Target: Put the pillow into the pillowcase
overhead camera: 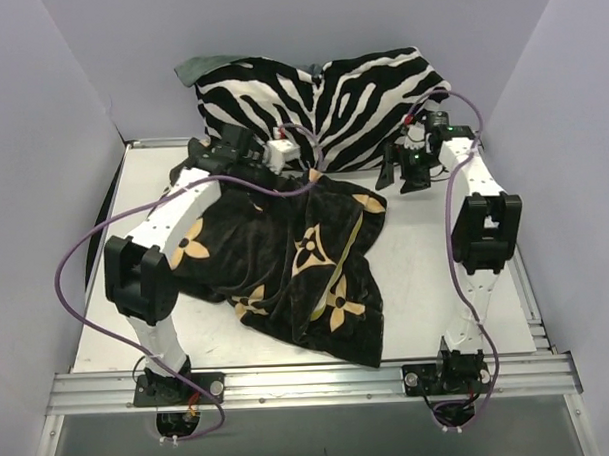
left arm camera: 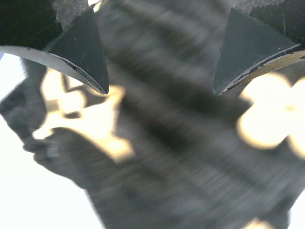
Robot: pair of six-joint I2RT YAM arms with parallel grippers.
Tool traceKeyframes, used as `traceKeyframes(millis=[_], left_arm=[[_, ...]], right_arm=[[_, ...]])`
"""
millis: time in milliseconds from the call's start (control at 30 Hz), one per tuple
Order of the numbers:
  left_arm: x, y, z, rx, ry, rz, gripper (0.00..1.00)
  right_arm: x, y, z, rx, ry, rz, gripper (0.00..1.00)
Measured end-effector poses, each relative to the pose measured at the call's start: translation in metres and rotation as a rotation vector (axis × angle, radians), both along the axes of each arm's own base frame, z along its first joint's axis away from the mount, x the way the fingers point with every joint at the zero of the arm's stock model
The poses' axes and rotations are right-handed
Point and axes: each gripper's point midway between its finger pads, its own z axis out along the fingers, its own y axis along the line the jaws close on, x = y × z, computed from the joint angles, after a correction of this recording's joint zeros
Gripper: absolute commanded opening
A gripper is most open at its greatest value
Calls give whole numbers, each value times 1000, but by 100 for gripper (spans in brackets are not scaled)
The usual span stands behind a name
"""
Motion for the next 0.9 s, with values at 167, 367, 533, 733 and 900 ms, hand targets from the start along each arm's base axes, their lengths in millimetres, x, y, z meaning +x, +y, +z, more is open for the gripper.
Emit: traceKeyframes(millis=[167,367,533,733,900], left_arm=[[-68,-97,26,-103,-53,-269,95],[-100,-157,13,-154,-20,-346,79],[-90,-192,-55,-34,-41,-283,68],[-31,-162,-129,143,-19,1,65],[16,-133,-94,91,-73,213,61]], right_arm=[[15,18,-67,-46,86,2,81],[7,45,-91,31,151,15,34],[-27,47,-97,145,268,-29,0],[-60,27,-71,180,297,-27,0],[-43,-9,-26,150,182,-17,0]])
